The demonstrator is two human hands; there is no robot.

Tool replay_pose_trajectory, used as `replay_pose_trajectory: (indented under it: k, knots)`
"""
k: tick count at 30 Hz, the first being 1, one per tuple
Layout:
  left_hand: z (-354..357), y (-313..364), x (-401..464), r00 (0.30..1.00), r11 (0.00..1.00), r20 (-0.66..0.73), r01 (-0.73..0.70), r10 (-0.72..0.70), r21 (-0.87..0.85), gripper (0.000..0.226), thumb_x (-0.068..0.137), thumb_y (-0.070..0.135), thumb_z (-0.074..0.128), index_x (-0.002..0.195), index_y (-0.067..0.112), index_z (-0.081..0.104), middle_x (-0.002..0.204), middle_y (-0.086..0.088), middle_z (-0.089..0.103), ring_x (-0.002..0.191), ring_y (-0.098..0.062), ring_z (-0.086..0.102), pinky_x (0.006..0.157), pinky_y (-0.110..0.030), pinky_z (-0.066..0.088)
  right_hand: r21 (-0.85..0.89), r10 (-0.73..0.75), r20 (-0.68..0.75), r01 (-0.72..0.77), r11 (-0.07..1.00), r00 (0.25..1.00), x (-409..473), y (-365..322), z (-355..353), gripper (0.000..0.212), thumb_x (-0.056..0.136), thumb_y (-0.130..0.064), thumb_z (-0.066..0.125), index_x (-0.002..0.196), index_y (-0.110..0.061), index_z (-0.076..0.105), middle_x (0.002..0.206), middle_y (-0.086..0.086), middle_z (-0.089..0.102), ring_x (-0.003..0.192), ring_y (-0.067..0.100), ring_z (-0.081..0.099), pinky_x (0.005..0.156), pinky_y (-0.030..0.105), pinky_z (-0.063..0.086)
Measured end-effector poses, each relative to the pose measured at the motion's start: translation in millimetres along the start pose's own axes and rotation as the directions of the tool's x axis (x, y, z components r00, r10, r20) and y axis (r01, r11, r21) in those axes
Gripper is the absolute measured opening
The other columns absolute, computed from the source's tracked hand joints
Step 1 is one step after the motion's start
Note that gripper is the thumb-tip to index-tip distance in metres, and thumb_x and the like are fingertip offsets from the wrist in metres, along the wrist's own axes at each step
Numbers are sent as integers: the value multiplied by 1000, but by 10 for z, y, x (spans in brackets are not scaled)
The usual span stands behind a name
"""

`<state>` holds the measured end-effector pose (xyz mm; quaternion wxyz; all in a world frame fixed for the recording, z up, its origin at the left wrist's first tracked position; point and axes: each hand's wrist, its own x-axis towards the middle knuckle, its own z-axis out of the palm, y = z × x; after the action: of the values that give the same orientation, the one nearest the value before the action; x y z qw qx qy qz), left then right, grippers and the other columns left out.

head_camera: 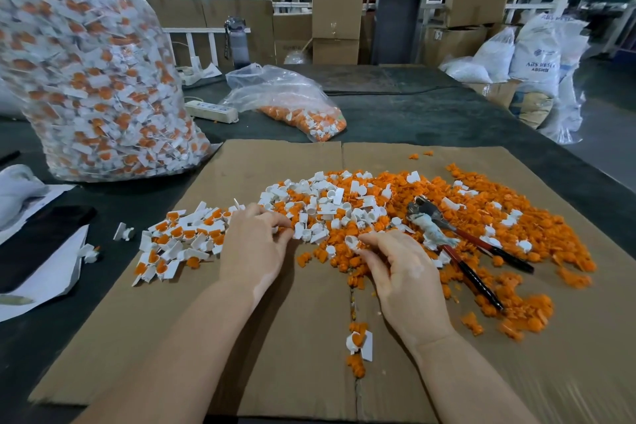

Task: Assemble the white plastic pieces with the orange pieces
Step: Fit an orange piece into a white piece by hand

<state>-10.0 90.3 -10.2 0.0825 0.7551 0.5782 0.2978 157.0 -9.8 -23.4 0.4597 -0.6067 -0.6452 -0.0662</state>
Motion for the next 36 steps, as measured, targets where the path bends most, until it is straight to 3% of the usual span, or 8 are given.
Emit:
replay_pose_trajectory:
  k: [4, 7, 10, 14, 19, 26, 30, 36]
  knots:
    - [97, 114, 39, 999, 992, 24, 31, -34, 120, 34, 88, 49, 54, 107, 26, 70, 98, 4, 51, 104, -20, 45, 91, -39, 40, -11, 9, -20, -9, 1000, 1000, 4, -5, -9, 18, 82, 1, 66, 98, -3, 71, 85, 5, 65, 82, 18, 61, 77, 23, 50]
    - [134, 137, 70, 998, 987, 41, 41, -48, 155, 34, 85, 50, 60, 109, 28, 68, 111, 2, 53, 110, -20, 43, 92, -39, 35, 15, 42, -22, -42, 999, 999, 10, -6, -14, 19, 83, 0, 65, 100, -2, 71, 87, 6, 66, 84, 19, 61, 77, 31, 54]
    - [132, 135, 69, 997, 992, 62, 46, -54, 122, 30, 82, 45, 65, 107, 28, 68, 108, 6, 50, 108, -18, 40, 91, -36, 31, 71, 98, -39, -95, 993, 994, 8, 3, -24, 11, 82, -4, 67, 93, -5, 71, 84, 3, 67, 81, 15, 62, 74, 31, 55]
    - [88, 181, -24, 1000, 992, 9, 5, -4, -123, 15, 83, 36, 68, 94, 26, 70, 91, 14, 53, 95, -11, 47, 85, -30, 34, 101, 149, -29, -146, 984, 988, 2, -3, -28, 5, 82, -12, 68, 87, -9, 70, 78, -2, 65, 76, 10, 61, 69, 24, 52]
    - [32, 388, -247, 984, 857, 174, 60, 35, -512, 4, 86, 27, 66, 84, 28, 70, 79, 14, 68, 78, -1, 61, 69, -10, 43, 104, 118, -6, -117, 988, 993, 15, -24, -31, 5, 84, -15, 66, 86, -11, 69, 76, -5, 63, 74, 7, 59, 66, 17, 49]
    - [92, 450, -421, 975, 801, 223, 117, 21, -586, 8, 87, 22, 65, 83, 28, 69, 78, 11, 69, 76, -2, 62, 68, -10, 43, 9, 101, 23, -101, 995, 995, 0, -20, -22, 15, 82, -14, 69, 70, -11, 61, 63, -5, 54, 61, 12, 50, 53, 28, 45]
    - [130, 446, -450, 983, 817, 182, 95, 12, -568, 7, 87, 22, 65, 89, 25, 70, 81, 9, 68, 77, -3, 61, 70, -15, 45, -45, 65, 71, -62, 997, 995, -4, -29, -7, 19, 79, -12, 72, 65, -11, 59, 60, -4, 52, 59, 12, 48, 52, 28, 44]
    - [145, 438, -487, 988, 829, 134, 13, 75, -559, 25, 85, 20, 67, 73, 41, 61, 73, 17, 63, 73, 5, 56, 63, -6, 40, -39, 68, 93, -65, 997, 993, -12, -27, 7, 22, 78, -8, 72, 63, -10, 56, 59, -7, 47, 57, 10, 44, 53, 17, 35]
